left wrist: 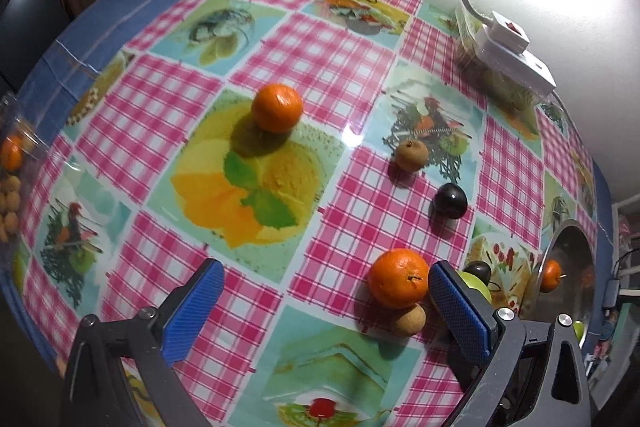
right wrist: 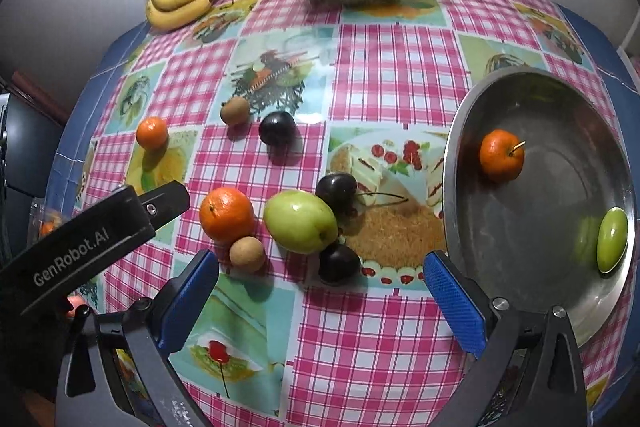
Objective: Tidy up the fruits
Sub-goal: 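Move the right tool toward a dark plum while the left tool approaches a kiwi, then grasp the dark plum with the right tool while the left tool grasps the kiwi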
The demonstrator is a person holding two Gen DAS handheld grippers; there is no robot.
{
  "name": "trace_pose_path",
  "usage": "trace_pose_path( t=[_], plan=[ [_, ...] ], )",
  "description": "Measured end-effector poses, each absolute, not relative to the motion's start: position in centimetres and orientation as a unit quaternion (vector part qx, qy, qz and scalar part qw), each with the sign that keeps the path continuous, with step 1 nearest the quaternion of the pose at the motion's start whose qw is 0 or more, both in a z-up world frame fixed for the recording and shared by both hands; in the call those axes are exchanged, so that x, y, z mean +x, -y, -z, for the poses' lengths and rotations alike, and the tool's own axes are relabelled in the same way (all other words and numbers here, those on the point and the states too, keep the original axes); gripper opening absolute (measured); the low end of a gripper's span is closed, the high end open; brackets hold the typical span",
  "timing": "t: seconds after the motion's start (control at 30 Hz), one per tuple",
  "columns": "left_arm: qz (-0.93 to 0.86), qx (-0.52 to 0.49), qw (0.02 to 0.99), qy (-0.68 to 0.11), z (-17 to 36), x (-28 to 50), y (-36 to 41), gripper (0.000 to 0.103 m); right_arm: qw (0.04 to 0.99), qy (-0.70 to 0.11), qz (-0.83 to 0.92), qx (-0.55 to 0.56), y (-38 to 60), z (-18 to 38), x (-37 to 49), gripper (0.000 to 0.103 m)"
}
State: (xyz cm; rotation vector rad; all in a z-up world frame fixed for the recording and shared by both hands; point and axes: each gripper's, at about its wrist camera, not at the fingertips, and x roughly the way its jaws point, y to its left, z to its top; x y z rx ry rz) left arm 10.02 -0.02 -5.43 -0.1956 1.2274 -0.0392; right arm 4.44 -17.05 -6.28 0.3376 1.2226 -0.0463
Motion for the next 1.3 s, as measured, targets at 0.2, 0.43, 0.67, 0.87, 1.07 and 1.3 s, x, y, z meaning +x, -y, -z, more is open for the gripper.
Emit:
trace_pose_path(
  t=[0.2, 0.43, 0.67, 0.87, 1.07, 1.3],
  plan=[
    [0.046, -0.09, 0.805, -0.584, 6.2, 9.8, 1.3, 0.103, 0.798, -0.58, 0.016, 0.161, 17.0, 7.1, 4.5, 0.102],
    [0.06, -0.094, 0.796, -0.595, 6.9, 9.8, 2.0, 0.099, 0.793, -0.586, 0.035, 0.16, 17.6, 7.6, 4.6, 0.083],
    [0.085, -0.1, 0.781, -0.61, 7.6, 9.6, 3.3, 0.082, 0.789, -0.59, 0.031, 0.17, 17.9, 8.1, 4.7, 0.06],
    [0.103, -0.102, 0.77, -0.622, 7.9, 9.5, 3.9, 0.059, 0.786, -0.593, 0.02, 0.174, 17.7, 8.3, 5.0, 0.051],
    [0.104, -0.109, 0.759, -0.634, 8.6, 9.5, 4.4, 0.046, 0.782, -0.6, 0.014, 0.171, 17.3, 8.8, 5.4, 0.042],
    [0.105, -0.102, 0.759, -0.634, 8.6, 9.3, 4.5, 0.042, 0.781, -0.6, 0.013, 0.172, 17.3, 9.0, 5.4, 0.038]
  ],
)
